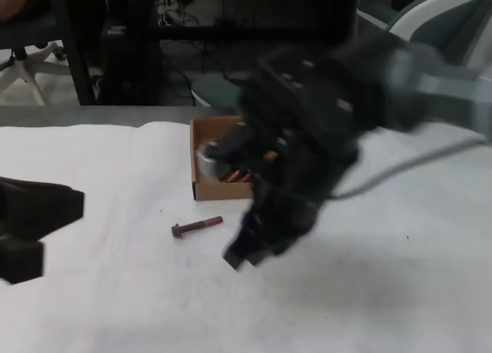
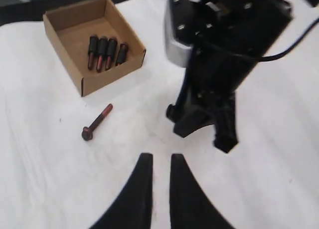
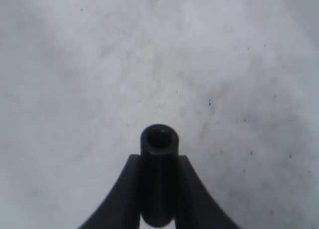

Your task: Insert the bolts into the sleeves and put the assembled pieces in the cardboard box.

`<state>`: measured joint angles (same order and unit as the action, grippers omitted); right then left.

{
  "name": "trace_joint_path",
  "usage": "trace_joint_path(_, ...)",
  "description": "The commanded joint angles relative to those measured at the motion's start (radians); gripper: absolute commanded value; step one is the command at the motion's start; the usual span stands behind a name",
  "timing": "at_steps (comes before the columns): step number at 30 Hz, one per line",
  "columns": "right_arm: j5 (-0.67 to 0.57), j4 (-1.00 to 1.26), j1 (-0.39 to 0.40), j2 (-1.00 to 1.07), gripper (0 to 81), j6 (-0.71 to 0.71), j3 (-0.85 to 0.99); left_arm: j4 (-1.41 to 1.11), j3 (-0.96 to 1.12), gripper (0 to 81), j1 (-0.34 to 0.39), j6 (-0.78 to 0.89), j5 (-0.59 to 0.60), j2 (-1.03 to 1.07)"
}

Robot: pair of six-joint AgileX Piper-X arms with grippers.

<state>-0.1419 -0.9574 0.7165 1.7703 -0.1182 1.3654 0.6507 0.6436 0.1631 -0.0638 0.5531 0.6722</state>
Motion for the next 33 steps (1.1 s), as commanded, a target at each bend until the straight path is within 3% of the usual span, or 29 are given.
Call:
trace_joint_path(1, -0.014, 0.095, 0.011, -0.131, 0.4, 0.051, -0.131, -0.028, 0.001, 13.7, -0.001, -0.067, -0.016, 0.082)
trace_joint_path(3, -0.014, 0.144, 0.011, -0.209, 0.4, 0.08, -0.223, -0.043, 0.001, 14.8, -0.001, -0.129, -0.014, 0.145)
trace_joint_path(5, -0.014, 0.177, 0.011, -0.282, 0.4, 0.118, -0.305, -0.05, 0.006, 22.1, -0.001, -0.193, -0.014, 0.208)
trace_joint_path(7, -0.014, 0.194, 0.011, -0.346, 0.4, 0.137, -0.369, -0.045, 0.02, 35.3, 0.002, -0.235, -0.014, 0.277)
trace_joint_path(9, -0.014, 0.199, 0.011, -0.412, 0.4, 0.147, -0.428, -0.041, 0.044, 55.9, 0.015, -0.266, -0.021, 0.359)
trace_joint_path(11, -0.014, 0.198, 0.011, -0.466, 0.4, 0.149, -0.475, -0.043, 0.078, 70.0, 0.044, -0.29, -0.08, 0.448)
trace_joint_path(15, -0.042, 0.198, 0.011, -0.568, 0.4, 0.165, -0.539, -0.043, 0.163, 70.0, 0.123, -0.433, -0.181, 0.606)
trace_joint_path(20, -0.06, 0.192, 0.011, -0.65, 0.4, 0.165, -0.563, 0.009, 0.271, 68.3, 0.217, -0.447, -0.293, 0.74)
trace_joint_path(23, -0.063, 0.192, 0.011, -0.678, 0.4, 0.165, -0.563, 0.035, 0.31, 68.3, 0.262, -0.539, -0.355, 0.789)
trace_joint_path(33, -0.066, 0.192, 0.011, -0.693, 0.4, 0.163, -0.563, 0.035, 0.329, 68.3, 0.277, -0.59, -0.444, 0.815)
